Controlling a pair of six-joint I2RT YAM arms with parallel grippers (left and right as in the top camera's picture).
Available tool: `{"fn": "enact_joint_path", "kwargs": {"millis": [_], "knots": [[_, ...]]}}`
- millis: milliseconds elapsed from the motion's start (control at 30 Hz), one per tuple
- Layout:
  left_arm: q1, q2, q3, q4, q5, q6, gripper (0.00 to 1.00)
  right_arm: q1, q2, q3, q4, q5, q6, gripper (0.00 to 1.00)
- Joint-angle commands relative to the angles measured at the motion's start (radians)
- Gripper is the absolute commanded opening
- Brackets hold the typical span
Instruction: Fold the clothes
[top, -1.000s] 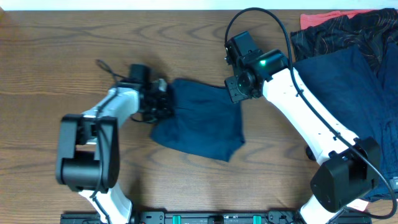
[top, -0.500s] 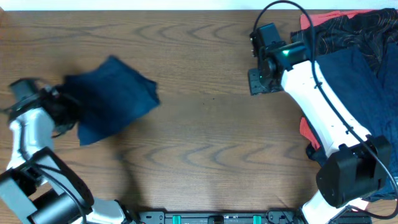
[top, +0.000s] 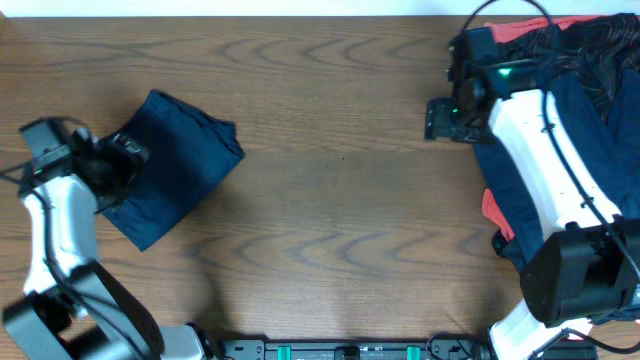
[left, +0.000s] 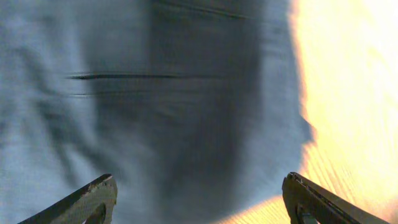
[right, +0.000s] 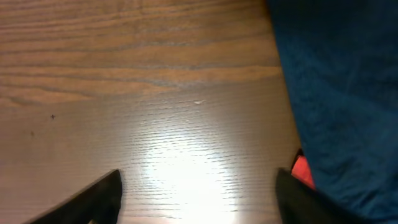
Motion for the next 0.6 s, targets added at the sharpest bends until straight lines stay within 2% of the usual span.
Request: {"fn": "enact_joint_path", "kwargs": {"millis": [0, 133, 200, 333, 467, 567], "knots": [[-0.119, -0.072, 0.013, -0.019, -0.026, 0.077, 0.88, -0.055, -0.01, 0.016, 0.005, -0.101, -0.015, 0.84], [-0.305, -0.084, 0.013, -0.066, -0.029, 0.105, 0.93, -0.105, -0.01, 0.016, -0.01, -0.13, -0.06, 0.91], [-0.396, -0.077, 0.013, -0.113, -0.061, 0.124, 0.97, -0.122, -0.01, 0.016, -0.043, -0.14, -0.084, 0.99], [-0.539, -0.076, 0.013, -0.286, -0.156, 0.139, 0.98, -0.156, -0.01, 0.016, -0.149, -0.153, -0.139, 0.99], [-0.585, -0.079, 0.013, -0.483, -0.158, 0.138, 0.98, -0.194, -0.011, 0.016, -0.229, -0.154, -0.139, 0.99], [-0.586, -0.108, 0.01, -0.558, -0.159, 0.138, 0.98, -0.212, -0.032, 0.011, -0.274, -0.154, -0.139, 0.99]]}}
